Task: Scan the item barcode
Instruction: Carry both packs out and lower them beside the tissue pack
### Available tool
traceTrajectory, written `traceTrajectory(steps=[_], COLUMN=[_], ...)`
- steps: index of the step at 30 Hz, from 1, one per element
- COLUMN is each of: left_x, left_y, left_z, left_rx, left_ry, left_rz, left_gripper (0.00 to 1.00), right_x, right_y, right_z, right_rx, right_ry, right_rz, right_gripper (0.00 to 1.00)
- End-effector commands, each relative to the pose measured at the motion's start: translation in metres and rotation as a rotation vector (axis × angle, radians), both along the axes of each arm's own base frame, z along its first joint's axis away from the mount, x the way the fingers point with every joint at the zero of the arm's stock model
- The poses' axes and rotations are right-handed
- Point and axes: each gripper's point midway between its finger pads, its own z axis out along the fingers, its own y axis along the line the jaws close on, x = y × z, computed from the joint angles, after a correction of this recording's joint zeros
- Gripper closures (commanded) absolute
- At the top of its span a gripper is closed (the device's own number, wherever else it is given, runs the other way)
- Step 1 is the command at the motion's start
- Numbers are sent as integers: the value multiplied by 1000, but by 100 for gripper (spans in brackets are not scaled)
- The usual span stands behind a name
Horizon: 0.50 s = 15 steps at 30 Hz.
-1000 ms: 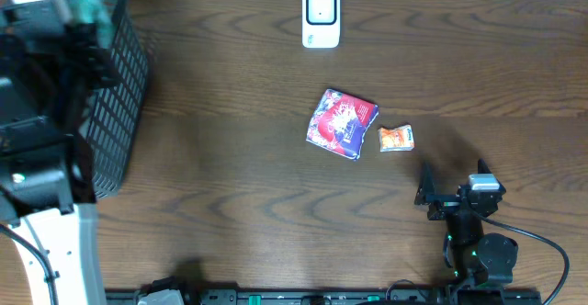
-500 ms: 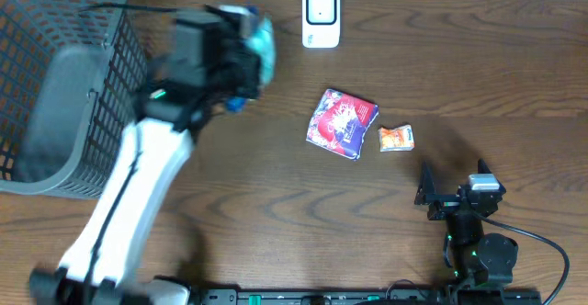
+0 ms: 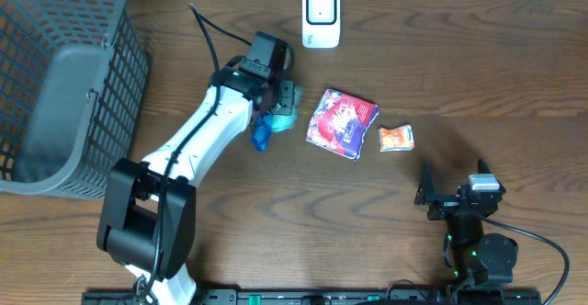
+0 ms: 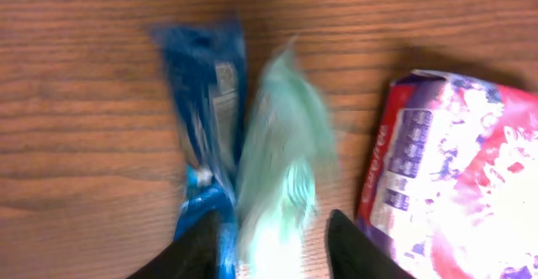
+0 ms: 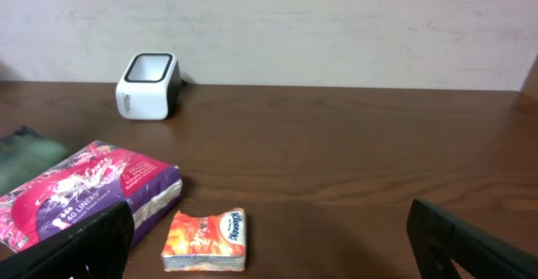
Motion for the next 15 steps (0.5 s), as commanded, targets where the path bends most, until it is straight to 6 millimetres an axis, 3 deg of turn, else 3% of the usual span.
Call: traceTrajectory(steps=[1,3,8,15], left_x=[1,-1,-1,4], left_y=[-11,-16,-18,-4], left_z=[11,12,29,99], left_rx=[-19,-20,-37,-106], left_ry=[-25,-27,-62,-207], left_rz=[24,13,10,41], left_gripper=[36,23,21,19], right_x=[0,0,0,0], right_y=[0,0,0,0], right_z=[-1,-1,-1,-1], right_rx=[-8,-8,-8,-8], right_ry=[0,0,0,0], right_rz=[-1,-1,-1,-1], right_gripper=[1,1,1,1])
